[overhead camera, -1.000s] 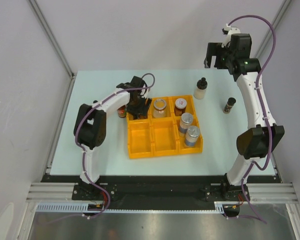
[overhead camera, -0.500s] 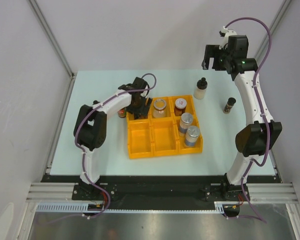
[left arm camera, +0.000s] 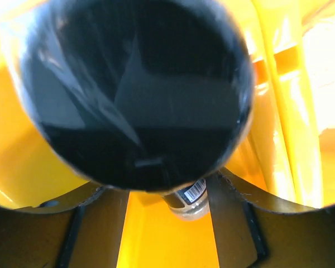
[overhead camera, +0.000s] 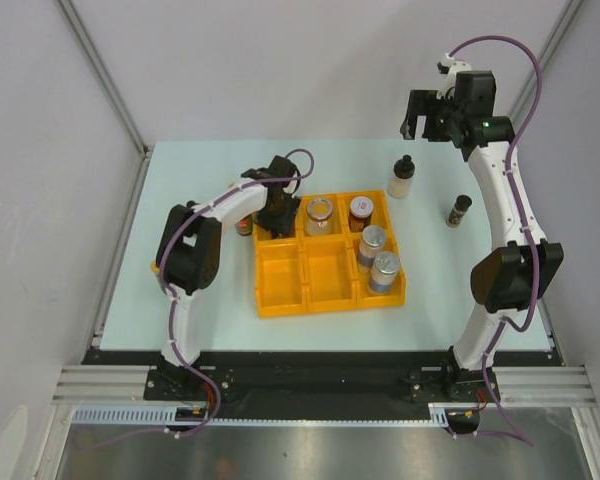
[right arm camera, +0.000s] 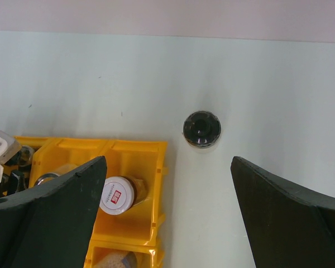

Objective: Organize the condiment bottles
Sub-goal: Pick up the bottle from the storage box.

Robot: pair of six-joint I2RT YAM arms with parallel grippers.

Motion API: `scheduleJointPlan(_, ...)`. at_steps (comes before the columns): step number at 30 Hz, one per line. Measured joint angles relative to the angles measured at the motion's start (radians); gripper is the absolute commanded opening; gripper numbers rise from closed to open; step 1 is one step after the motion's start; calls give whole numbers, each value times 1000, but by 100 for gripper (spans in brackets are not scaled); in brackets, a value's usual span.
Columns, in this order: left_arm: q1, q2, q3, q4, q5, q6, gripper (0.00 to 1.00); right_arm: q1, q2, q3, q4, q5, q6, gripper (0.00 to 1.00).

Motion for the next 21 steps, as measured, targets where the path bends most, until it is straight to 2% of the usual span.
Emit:
scheduleJointPlan(3, 0, 4, 2, 0, 0, 0, 42, 0, 3, 0, 0, -3, 6, 100)
scheduleJointPlan(4, 0, 6, 2, 0, 0, 0, 30, 0, 4, 0, 0, -5, 6, 100)
scheduleJointPlan(6, 1, 9, 4, -12, -8, -6, 18, 0, 6, 0, -1, -6, 7, 100)
scheduleJointPlan(7, 3, 9, 5, -27, -10, -4, 4, 0, 6, 0, -1, -7, 7, 100)
scheduleJointPlan(8, 7, 9, 8, -37, -6, -2, 0, 0, 6, 0, -1, -8, 7, 100)
scheduleJointPlan(21, 13, 16, 30, -65, 3, 31, 0, 0, 8, 0, -1, -9, 7, 100)
